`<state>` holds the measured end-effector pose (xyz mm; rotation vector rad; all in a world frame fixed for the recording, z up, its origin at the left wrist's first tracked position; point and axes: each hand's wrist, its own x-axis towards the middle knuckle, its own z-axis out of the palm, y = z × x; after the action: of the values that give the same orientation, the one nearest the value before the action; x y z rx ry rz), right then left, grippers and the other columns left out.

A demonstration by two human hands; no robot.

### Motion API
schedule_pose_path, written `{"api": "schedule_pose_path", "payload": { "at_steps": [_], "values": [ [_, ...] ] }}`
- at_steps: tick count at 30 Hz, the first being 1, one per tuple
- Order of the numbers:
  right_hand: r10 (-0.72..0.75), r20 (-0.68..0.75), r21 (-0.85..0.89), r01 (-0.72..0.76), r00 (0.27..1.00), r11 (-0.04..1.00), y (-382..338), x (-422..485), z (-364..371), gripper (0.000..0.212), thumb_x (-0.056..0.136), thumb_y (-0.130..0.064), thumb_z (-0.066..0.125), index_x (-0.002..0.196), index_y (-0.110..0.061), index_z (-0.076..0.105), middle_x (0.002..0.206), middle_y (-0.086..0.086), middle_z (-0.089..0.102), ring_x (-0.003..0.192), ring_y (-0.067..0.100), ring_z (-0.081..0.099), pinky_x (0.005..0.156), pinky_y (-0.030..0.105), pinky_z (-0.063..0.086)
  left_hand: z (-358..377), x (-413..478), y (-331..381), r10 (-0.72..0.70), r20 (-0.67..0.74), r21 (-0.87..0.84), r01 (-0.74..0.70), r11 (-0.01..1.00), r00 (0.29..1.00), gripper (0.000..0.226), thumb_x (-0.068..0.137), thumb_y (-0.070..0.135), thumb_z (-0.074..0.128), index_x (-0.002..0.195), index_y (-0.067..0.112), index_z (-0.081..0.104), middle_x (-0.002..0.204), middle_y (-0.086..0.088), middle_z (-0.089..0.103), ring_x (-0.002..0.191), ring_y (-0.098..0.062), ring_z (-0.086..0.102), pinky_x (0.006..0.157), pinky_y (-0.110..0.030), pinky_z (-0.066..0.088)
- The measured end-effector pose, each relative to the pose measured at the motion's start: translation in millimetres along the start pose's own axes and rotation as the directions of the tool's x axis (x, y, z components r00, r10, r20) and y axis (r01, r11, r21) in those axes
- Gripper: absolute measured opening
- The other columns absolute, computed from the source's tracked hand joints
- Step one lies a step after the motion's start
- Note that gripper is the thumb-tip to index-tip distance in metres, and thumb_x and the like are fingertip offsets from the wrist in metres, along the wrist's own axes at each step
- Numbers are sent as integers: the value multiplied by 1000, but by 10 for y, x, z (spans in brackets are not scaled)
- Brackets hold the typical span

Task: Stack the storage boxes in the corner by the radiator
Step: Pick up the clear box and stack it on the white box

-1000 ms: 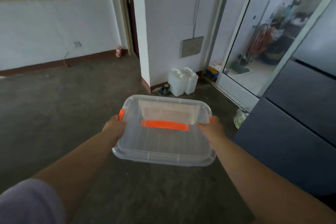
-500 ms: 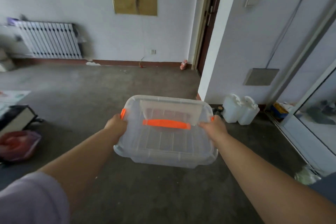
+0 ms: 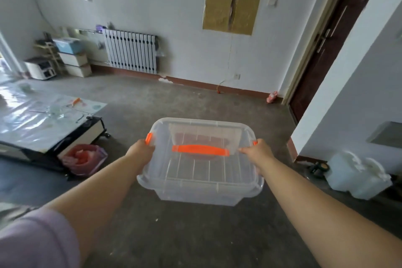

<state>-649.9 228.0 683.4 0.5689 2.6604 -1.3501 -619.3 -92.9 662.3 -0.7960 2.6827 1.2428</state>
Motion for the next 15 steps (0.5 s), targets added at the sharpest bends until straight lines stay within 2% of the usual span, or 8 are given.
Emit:
{"api": "schedule_pose_path", "payload": {
  "at_steps": [6, 7, 8, 9, 10, 11, 12, 15],
  "values": [
    [-53, 99, 25, 51, 994, 998, -677, 239, 917, 58, 76, -18, 77, 124, -2, 49, 122, 21, 60, 109, 37, 60, 94, 49, 51, -730, 651, -310, -80, -70, -128, 71, 989, 994, 37, 95, 21, 49, 124, -1, 56, 125, -23, 60, 115, -38, 58, 90, -40, 48],
    [-51, 107, 19, 49, 993, 999, -732, 271, 1004, 58, 76, -18, 77, 124, -1, 49, 122, 21, 60, 109, 37, 60, 93, 48, 51, -771, 733, -350, -76, -79, -135, 65, 989, 994, 37, 95, 19, 50, 125, -1, 55, 127, -23, 59, 117, -38, 57, 85, -37, 50],
    [-63, 121, 8, 63, 991, 998, -844, 345, 1157, 58, 76, -17, 77, 125, -1, 49, 123, 21, 60, 110, 37, 60, 92, 46, 51, -869, 821, -396, -116, -88, -132, 103, 986, 989, 37, 95, 18, 50, 126, -1, 54, 127, -21, 59, 118, -38, 56, 73, -31, 50],
    [-70, 136, -2, 71, 988, 997, -944, 405, 1273, 59, 76, -17, 77, 125, 0, 49, 124, 22, 60, 110, 37, 60, 90, 43, 51, -930, 888, -442, -134, -98, -130, 121, 984, 986, 37, 96, 18, 50, 127, -2, 54, 122, -19, 59, 119, -38, 55, 60, -26, 45],
    [-79, 149, -10, 81, 986, 997, -1045, 473, 1378, 60, 76, -17, 77, 127, 0, 49, 124, 21, 59, 111, 37, 60, 88, 40, 51, -971, 979, -496, -153, -108, -129, 139, 982, 982, 37, 96, 19, 49, 127, -2, 54, 115, -20, 59, 118, -37, 56, 56, -23, 39],
    [-85, 169, -12, 89, 982, 996, -1144, 553, 1488, 61, 76, -17, 77, 127, 0, 48, 125, 21, 59, 111, 37, 60, 85, 39, 50, -1012, 1076, -561, -166, -98, -146, 151, 978, 981, 38, 97, 22, 47, 127, -2, 54, 108, -17, 58, 116, -36, 56, 60, -23, 40],
    [-92, 187, -19, 97, 978, 995, -1233, 643, 1591, 61, 76, -17, 77, 127, 0, 48, 125, 21, 59, 110, 36, 60, 84, 38, 49, -1064, 1136, -588, -204, -62, -127, 195, 973, 977, 40, 98, 26, 44, 125, -1, 55, 107, -17, 59, 114, -35, 57, 71, -26, 42],
    [-107, 228, -36, 118, 968, 992, -1476, 951, 1862, 59, 76, -15, 76, 126, -1, 48, 122, 21, 60, 108, 36, 61, 88, 42, 52, -1169, 1453, -611, -256, -101, -132, 242, 961, 961, 43, 98, 31, 43, 124, -2, 54, 121, -21, 60, 113, -35, 56, 92, -39, 43]
  ]
}}
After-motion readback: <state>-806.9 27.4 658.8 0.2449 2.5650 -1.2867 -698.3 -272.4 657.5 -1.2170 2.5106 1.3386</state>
